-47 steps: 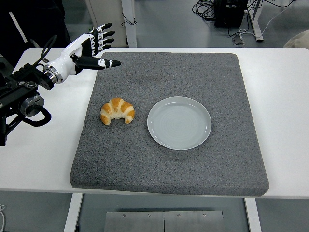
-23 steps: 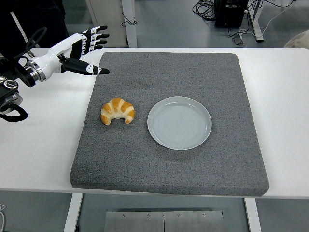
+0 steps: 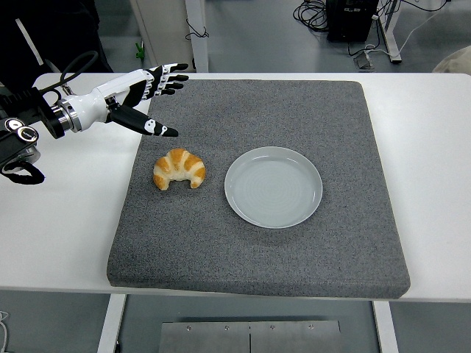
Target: Place the bread on the plate
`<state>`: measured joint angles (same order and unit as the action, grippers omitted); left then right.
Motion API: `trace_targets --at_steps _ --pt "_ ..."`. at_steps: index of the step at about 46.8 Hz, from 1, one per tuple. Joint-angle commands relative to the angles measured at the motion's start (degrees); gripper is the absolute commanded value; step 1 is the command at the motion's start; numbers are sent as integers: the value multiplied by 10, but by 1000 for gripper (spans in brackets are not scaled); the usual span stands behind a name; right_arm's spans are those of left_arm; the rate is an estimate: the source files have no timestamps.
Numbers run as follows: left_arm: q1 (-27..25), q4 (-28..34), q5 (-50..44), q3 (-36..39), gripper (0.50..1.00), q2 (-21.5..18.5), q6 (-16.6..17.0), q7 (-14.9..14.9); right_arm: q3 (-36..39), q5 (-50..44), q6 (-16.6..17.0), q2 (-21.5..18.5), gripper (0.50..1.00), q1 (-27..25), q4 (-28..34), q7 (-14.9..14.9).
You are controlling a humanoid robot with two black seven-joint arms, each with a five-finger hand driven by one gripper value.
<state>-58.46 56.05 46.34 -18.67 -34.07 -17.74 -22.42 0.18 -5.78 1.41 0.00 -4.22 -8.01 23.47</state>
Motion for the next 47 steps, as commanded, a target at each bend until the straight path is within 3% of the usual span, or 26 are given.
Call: trace_targets --at_steps 1,13,27,47 --pt "-1 -5 2 -6 972 -2 -12 -4 0 0 0 0 1000 0 -1 0" --pt "0 -48 26 -6 972 27 -22 -8 0 0 0 0 1000 0 0 0" --pt "1 -49 73 -3 971 35 -13 -2 0 0 0 0 1000 0 0 0" --pt "6 -38 148 33 972 34 43 -3 0 0 0 0 1000 0 0 0"
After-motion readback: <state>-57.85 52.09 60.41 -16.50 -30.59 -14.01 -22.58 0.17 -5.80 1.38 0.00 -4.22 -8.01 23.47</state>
